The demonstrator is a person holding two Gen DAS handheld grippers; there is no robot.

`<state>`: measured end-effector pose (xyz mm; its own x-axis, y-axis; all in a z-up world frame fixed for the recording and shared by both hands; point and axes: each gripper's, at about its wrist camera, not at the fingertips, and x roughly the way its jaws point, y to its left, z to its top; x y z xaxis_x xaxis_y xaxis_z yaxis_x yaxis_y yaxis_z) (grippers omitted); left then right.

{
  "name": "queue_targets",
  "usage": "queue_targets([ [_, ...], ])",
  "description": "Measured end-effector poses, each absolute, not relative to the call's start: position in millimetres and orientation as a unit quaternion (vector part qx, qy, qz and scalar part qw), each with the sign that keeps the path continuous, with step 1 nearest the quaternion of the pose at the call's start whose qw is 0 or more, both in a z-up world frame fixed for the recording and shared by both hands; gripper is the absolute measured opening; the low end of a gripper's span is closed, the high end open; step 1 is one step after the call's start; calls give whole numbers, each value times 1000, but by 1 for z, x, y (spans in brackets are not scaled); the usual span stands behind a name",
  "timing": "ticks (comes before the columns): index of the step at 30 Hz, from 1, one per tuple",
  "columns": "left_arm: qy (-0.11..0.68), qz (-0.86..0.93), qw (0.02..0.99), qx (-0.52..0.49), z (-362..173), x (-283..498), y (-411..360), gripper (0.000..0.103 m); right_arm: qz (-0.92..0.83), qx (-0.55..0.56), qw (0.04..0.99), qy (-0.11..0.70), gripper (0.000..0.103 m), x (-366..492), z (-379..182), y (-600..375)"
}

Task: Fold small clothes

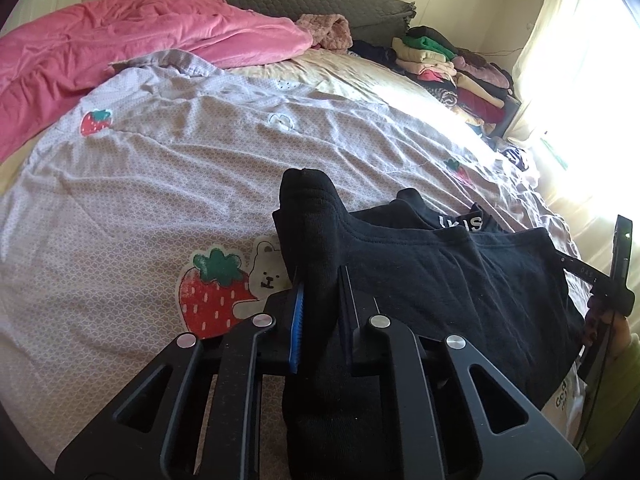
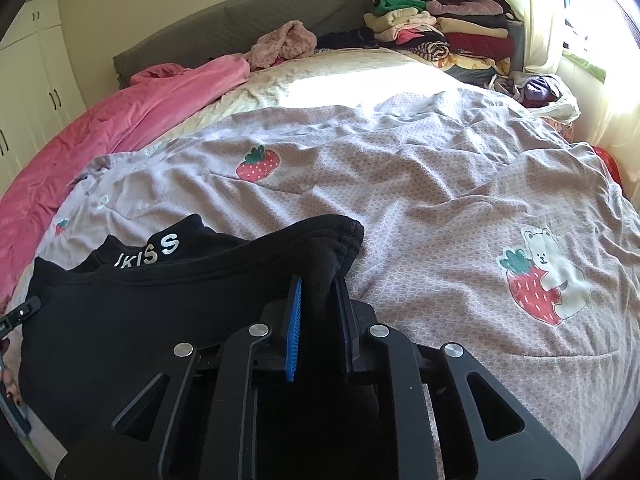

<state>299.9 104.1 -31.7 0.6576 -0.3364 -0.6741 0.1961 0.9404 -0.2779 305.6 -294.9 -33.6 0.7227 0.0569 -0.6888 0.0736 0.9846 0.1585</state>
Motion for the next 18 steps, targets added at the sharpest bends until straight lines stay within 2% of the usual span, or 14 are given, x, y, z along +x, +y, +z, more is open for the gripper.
queue_targets([
  [5, 371, -149, 913, -82, -22, 293, 102, 5, -4, 91, 926, 366, 10, 301, -31, -296],
  [7, 362, -150, 916, -84, -16, 289, 104, 5, -5, 93, 928, 360, 4, 298, -28, -296],
  [18, 319, -160, 929, -98, 10, 284, 112, 4, 6, 82, 941, 328, 4, 289, -4, -294],
])
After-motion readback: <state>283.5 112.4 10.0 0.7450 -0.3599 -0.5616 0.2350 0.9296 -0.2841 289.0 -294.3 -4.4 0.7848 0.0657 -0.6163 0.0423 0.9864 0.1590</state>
